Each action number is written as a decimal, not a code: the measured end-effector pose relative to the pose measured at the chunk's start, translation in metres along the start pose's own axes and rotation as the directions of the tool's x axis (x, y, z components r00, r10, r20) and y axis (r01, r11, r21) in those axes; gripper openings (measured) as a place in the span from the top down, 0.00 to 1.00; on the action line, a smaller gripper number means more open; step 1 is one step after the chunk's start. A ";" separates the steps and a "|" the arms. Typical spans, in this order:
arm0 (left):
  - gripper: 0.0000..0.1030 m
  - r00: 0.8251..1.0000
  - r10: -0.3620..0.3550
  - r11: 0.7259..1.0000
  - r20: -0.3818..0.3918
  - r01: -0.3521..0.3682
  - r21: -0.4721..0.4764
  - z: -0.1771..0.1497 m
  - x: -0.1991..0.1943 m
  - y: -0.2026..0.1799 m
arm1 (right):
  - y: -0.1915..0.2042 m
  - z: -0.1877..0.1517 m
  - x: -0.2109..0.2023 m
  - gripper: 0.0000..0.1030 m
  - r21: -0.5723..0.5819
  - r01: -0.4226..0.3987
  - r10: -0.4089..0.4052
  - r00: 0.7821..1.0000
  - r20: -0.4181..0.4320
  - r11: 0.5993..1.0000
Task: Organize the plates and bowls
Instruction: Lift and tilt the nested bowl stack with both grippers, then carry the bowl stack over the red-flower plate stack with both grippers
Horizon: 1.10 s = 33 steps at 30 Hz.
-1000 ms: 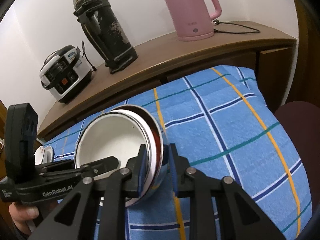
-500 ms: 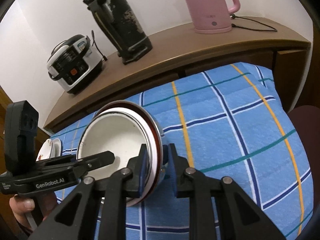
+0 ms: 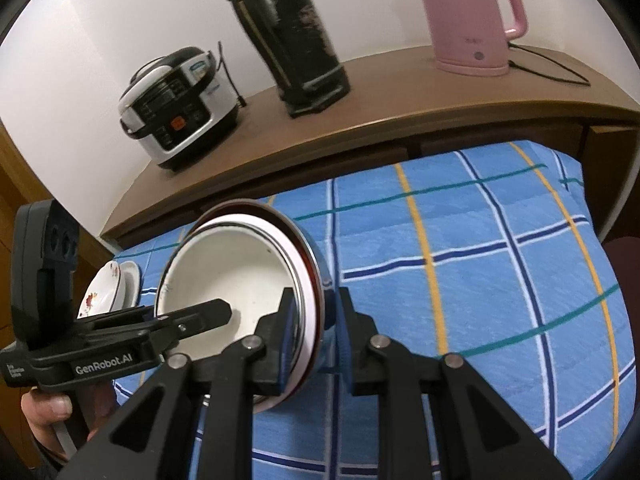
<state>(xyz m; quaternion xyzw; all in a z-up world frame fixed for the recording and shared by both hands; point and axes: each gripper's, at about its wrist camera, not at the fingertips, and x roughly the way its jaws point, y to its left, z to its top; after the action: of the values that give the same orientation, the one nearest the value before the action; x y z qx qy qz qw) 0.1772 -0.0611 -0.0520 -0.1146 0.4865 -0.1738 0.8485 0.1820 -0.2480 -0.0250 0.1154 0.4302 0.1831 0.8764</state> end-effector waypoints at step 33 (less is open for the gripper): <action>0.62 0.982 0.177 0.963 0.063 -0.159 -0.217 -0.029 -0.078 0.111 | 0.129 0.013 0.057 0.82 -0.234 -0.193 0.166 0.977 -0.131 0.953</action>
<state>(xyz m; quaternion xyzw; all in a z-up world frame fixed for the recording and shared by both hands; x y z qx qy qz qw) 0.1362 0.0711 -0.0452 -0.1692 0.4749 -0.0438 0.8625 0.1954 -0.1082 -0.0115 0.0345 0.4392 0.3201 0.8387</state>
